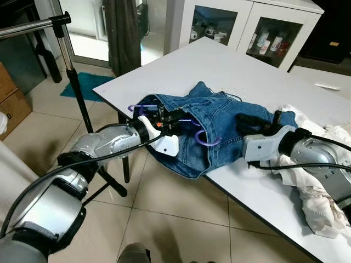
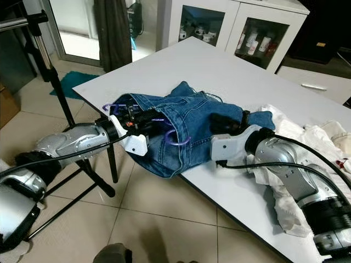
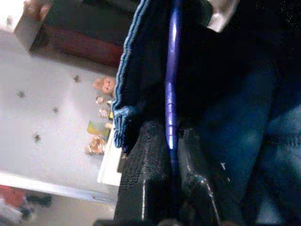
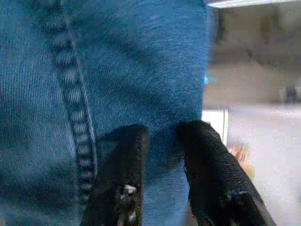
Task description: Hang hanger
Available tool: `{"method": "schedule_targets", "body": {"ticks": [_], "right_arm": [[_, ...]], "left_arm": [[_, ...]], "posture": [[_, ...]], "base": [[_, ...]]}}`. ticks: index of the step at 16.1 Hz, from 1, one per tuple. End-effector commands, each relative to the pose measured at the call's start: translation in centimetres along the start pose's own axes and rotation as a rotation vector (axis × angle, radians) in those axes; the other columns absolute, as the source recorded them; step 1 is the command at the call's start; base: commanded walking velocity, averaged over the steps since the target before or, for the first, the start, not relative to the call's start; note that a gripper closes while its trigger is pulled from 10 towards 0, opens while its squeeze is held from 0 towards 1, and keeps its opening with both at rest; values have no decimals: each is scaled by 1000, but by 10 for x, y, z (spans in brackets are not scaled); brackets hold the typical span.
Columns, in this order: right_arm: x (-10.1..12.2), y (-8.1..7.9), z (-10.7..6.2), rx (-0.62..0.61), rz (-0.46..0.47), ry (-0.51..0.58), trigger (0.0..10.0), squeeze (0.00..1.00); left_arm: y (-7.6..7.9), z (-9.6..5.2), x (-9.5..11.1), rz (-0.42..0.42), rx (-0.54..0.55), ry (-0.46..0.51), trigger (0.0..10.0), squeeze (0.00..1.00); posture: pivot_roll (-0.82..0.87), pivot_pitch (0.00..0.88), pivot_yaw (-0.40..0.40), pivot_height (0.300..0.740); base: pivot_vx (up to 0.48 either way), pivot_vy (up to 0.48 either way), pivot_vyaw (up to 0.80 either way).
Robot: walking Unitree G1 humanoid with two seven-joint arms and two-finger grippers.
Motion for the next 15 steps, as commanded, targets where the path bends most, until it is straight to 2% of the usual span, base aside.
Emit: {"method": "schedule_targets", "body": {"ticks": [1, 3, 4, 6, 8, 9, 10, 12, 14, 15], "right_arm": [[-8, -3, -7, -53, 198, 3, 10000, 0], [-9, -13, -9, -127, 376, 32, 10000, 0], [-7, -14, -9, -159, 431, 52, 10000, 0], [-3, -8, -10, -229, 465, 92, 10000, 0], [-3, 0, -11, -272, 484, 110, 10000, 0], [-3, 8, -14, -316, 516, 128, 10000, 0], [-2, 8, -14, -321, 555, 138, 10000, 0], [13, -9, -10, -206, 703, 187, 10000, 0], [24, -19, -7, -162, 771, 205, 10000, 0], [36, -23, -3, -152, 831, 232, 10000, 0]], "left_arm": [[-6, 1, -2, -112, 72, -27, 10000, 0], [3, -2, -8, -269, 70, -75, 10000, 0], [7, -3, -8, -317, 56, -82, 10000, 0], [10, -4, -10, -375, 42, -90, 10000, 0], [7, -5, -9, -415, 52, -78, 10000, 0], [-3, -4, -7, -449, 100, -51, 10000, 0], [-9, -4, -6, -445, 127, -40, 10000, 0], [-12, -5, -7, -421, 145, -44, 10000, 0], [-12, -5, -8, -412, 136, -51, 10000, 0], [-14, -5, -9, -409, 140, -61, 10000, 0]], "posture": [[207, 0, -44, 740], [207, 0, -39, 740], [206, 0, -35, 740], [204, 0, -27, 740], [202, 0, -20, 740], [201, 0, -15, 740], [201, 0, -14, 740], [201, 0, -11, 740], [199, 0, -9, 740], [193, 0, -7, 740]], "base": [[0, 0, 0], [0, 0, 0], [0, 0, 0], [0, 0, 0], [0, 0, 0], [0, 0, 0], [0, 0, 0], [0, 0, 0], [0, 0, 0], [0, 0, 0]]}}
Point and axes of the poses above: a point about 5 cm out from each wrist's last joint towards the gripper, its own z axis pointing out of the wrist towards the gripper, its own x axis along the axis of the wrist's last joint, y = z × x, the point moved 4 cm from there along z, pointing out of the wrist towards the gripper, and after that the axes turned 6 degrees about z, right-handed, at the moved point
